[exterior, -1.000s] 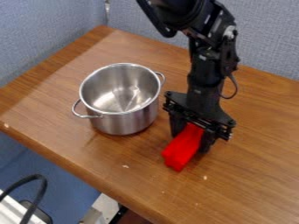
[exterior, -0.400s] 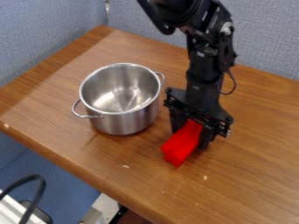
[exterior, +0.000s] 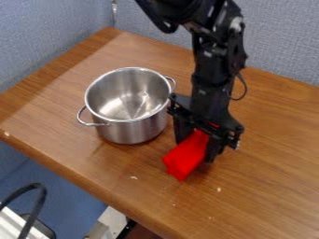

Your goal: Put the red object in the metal pot

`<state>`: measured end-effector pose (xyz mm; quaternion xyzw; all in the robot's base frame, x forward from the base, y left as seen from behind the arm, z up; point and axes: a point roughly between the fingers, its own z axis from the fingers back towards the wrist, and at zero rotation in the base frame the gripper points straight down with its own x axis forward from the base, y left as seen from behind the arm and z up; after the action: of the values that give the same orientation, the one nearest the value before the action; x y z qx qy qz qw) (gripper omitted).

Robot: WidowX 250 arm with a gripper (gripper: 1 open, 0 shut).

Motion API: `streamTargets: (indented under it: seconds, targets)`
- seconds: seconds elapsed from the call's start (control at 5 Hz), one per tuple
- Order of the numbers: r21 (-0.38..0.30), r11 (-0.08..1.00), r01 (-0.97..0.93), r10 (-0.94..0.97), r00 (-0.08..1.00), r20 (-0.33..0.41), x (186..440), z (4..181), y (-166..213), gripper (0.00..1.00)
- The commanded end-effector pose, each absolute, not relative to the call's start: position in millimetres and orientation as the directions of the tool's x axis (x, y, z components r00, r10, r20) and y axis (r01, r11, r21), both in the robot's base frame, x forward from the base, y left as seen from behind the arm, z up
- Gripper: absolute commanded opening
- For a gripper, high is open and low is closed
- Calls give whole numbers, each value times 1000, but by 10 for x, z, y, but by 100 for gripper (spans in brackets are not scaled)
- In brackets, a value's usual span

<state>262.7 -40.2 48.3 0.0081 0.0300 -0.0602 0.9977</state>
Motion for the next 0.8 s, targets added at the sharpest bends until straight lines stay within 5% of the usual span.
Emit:
streamTargets:
  seconds: [0.0,0.6]
  targets:
    - [-9,1000,23,-23,999,30,2593,918,-252,0]
    - [-101,992,-72,85,988,132,2675,1322,576,0]
